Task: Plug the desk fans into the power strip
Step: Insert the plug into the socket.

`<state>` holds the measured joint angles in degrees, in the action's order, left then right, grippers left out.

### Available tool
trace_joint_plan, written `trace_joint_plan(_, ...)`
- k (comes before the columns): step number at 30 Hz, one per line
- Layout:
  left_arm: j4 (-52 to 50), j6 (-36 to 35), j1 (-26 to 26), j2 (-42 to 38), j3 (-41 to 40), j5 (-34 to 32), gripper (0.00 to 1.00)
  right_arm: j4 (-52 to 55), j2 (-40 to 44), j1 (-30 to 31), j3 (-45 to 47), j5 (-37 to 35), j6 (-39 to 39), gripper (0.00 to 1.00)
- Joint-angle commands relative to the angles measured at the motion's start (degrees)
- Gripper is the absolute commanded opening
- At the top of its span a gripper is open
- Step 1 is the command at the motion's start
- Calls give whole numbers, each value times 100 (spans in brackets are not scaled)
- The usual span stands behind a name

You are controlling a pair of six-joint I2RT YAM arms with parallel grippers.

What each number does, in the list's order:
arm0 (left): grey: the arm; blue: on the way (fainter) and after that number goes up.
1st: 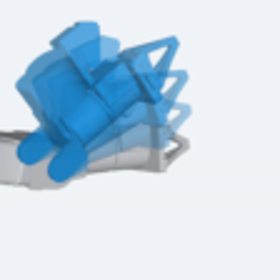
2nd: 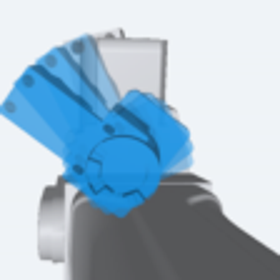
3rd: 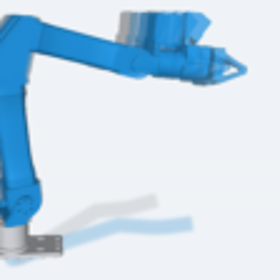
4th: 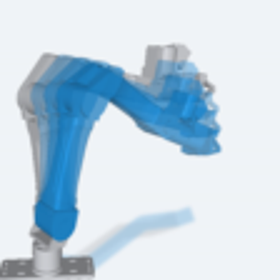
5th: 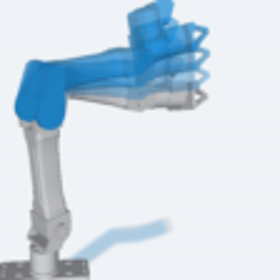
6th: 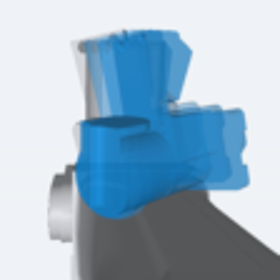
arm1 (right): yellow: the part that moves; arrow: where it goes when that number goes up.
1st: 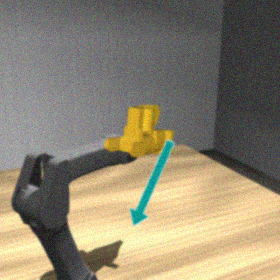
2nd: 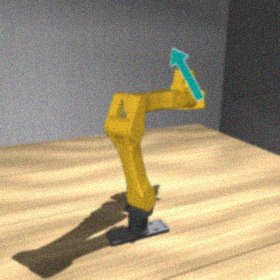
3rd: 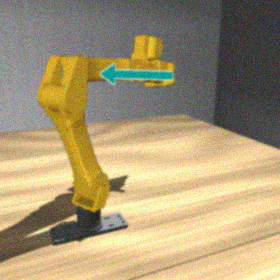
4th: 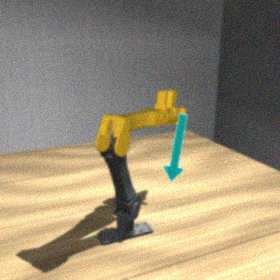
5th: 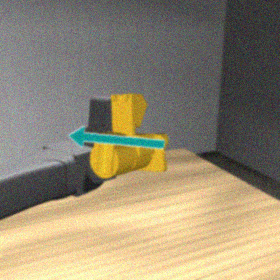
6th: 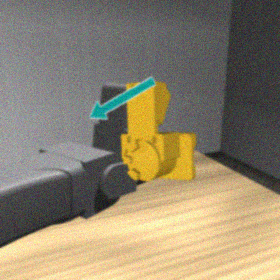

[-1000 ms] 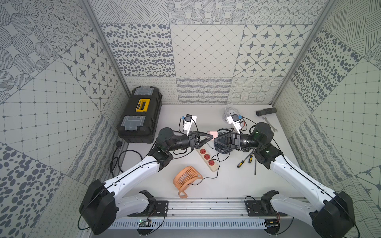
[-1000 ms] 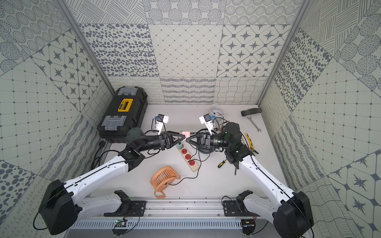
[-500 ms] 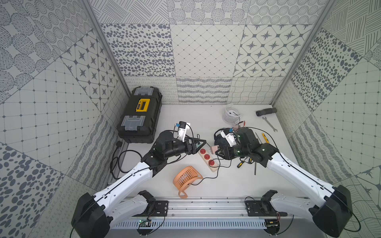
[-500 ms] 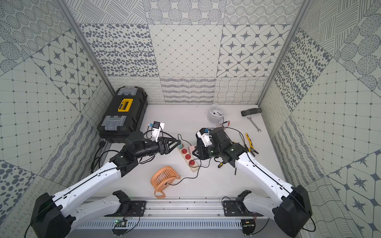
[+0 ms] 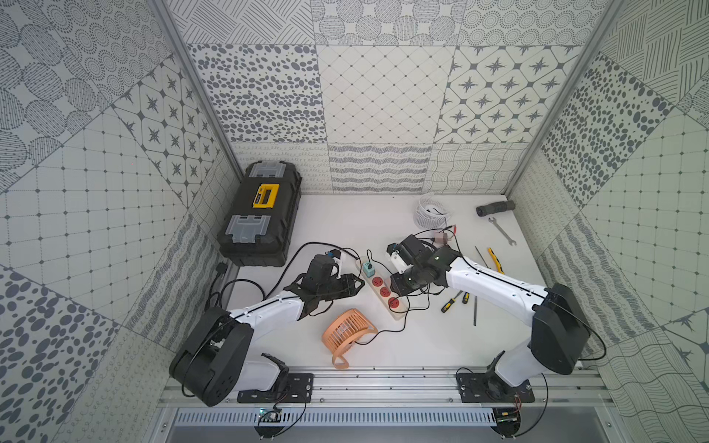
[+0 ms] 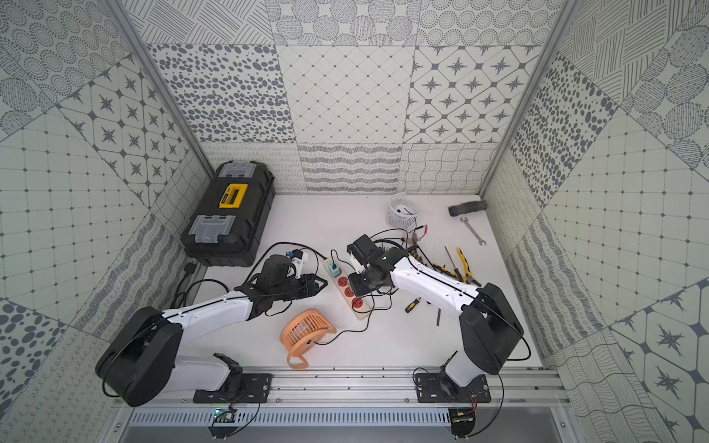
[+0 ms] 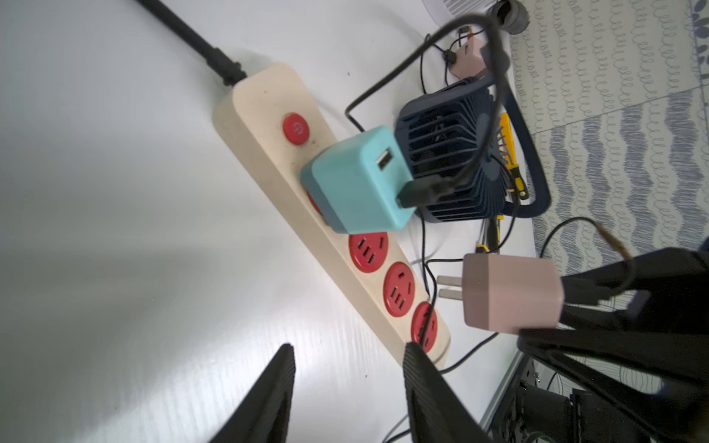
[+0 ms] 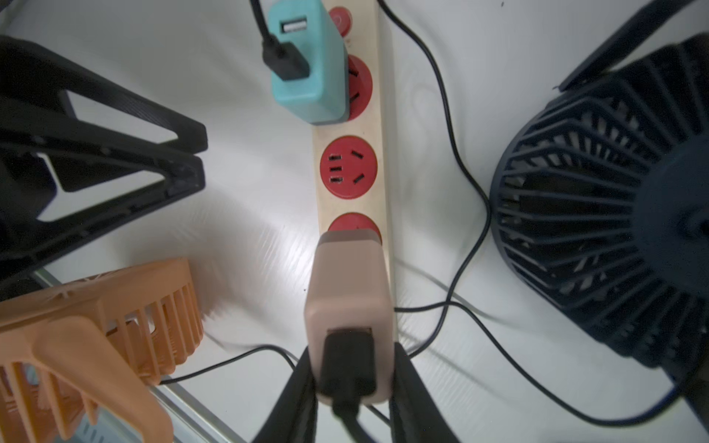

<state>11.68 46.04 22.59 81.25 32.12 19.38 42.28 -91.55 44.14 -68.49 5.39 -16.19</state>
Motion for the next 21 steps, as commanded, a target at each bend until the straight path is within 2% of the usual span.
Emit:
trace_joint_plan(1, 1033, 140, -152, 655, 9, 172, 46, -264, -363, 34, -365, -189, 37, 0)
trace_joint_plan(8, 1700, 363, -308, 1392, 190, 501, 38, -283, -909, 29, -804, -152, -12, 1)
trace_joint_plan(21, 1811, 320, -371, 1699, 322, 594, 36, -221, -1171, 68, -932, 147, -112, 2)
